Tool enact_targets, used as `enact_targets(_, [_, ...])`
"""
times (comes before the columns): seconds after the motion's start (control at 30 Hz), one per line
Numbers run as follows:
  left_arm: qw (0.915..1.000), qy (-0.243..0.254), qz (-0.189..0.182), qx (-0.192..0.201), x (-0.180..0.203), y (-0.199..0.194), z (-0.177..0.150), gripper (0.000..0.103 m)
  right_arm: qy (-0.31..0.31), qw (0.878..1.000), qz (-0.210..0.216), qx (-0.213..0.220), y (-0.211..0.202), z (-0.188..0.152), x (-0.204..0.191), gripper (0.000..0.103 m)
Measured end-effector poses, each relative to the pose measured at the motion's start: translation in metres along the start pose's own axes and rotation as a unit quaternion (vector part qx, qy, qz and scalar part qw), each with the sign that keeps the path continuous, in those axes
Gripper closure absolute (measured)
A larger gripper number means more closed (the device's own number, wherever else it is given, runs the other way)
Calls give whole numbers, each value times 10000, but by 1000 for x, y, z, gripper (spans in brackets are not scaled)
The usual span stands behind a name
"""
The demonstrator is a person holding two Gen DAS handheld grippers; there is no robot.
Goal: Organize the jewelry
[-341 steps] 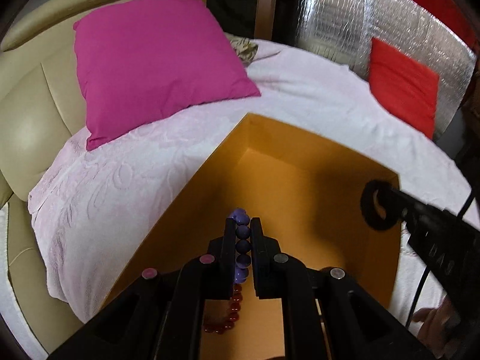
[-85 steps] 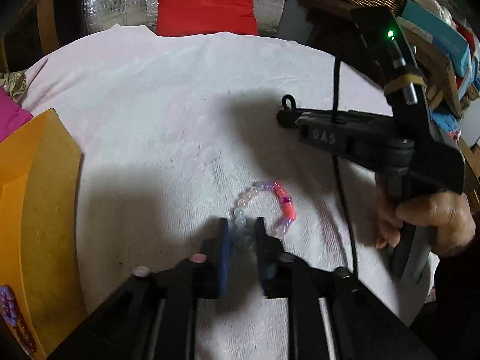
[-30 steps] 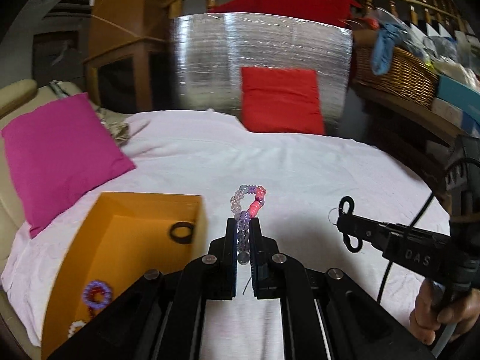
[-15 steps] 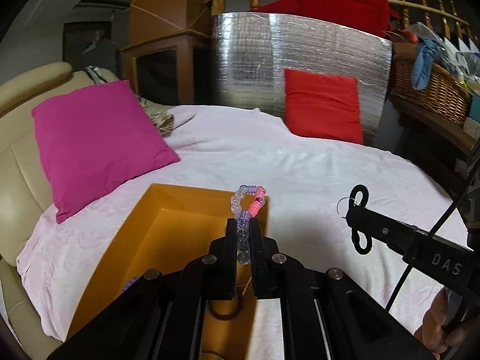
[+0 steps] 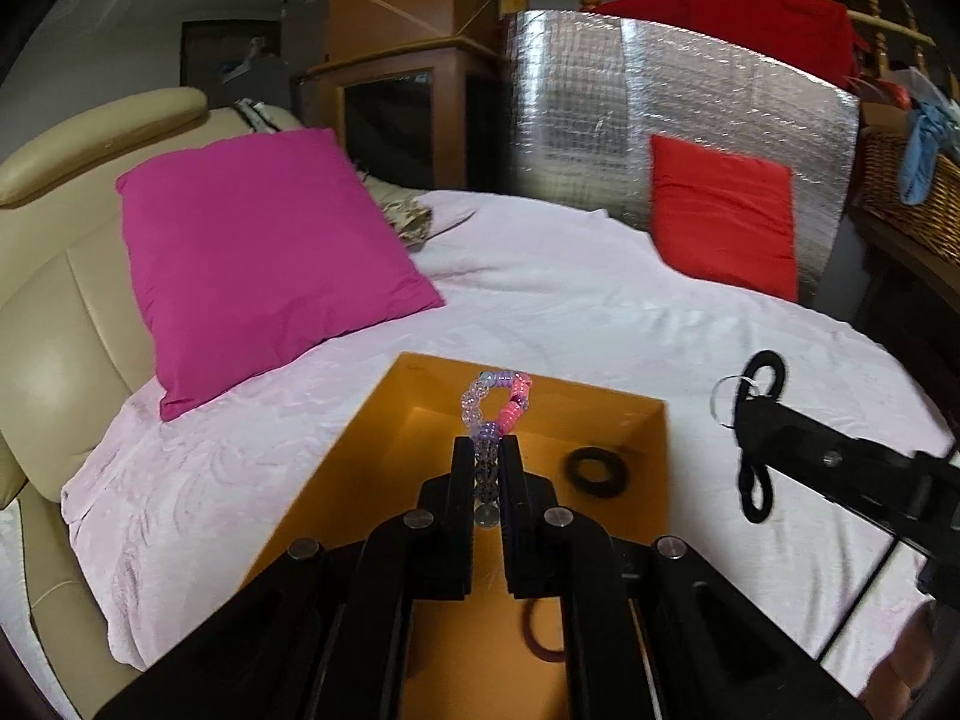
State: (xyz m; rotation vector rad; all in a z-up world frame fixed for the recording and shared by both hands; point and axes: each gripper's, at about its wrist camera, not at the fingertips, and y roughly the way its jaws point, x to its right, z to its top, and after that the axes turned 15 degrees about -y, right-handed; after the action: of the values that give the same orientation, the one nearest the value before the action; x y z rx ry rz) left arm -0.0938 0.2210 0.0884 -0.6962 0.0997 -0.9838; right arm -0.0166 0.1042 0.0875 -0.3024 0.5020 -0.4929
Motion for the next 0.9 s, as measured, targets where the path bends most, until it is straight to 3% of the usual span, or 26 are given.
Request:
enact_targets(0.27, [9988, -99, 285, -384, -26, 40, 4, 95, 193, 9990, 378, -115, 27, -7, -10, 95])
enact_targets(0.6, [9972, 17, 433, -603, -26, 65, -1, 95, 324, 9985, 49, -428, 56, -23, 9, 91])
enact_targets(0.7, [9965, 151, 482, -666, -22, 68, -4, 82, 429, 9978, -30, -502, 61, -26, 18, 91])
enact_targets(0.77, [9967, 178, 478, -630, -20, 65, -4, 60, 513, 9973, -121, -509, 61, -25, 23, 83])
enact_targets(0.8, [9971, 189, 473, -561, -19, 63, -3, 48, 624, 9968, -63, -497, 60, -26, 27, 70])
enact_targets(0.83, [9974, 222, 488, -471, -18, 60, -2, 46, 704, 9964, -37, -478, 59, -26, 30, 52])
enact_targets(0.9, [9973, 317, 539, -373, -15, 55, -2, 43, 706, 9968, -110, -351, 53, -25, 31, 49])
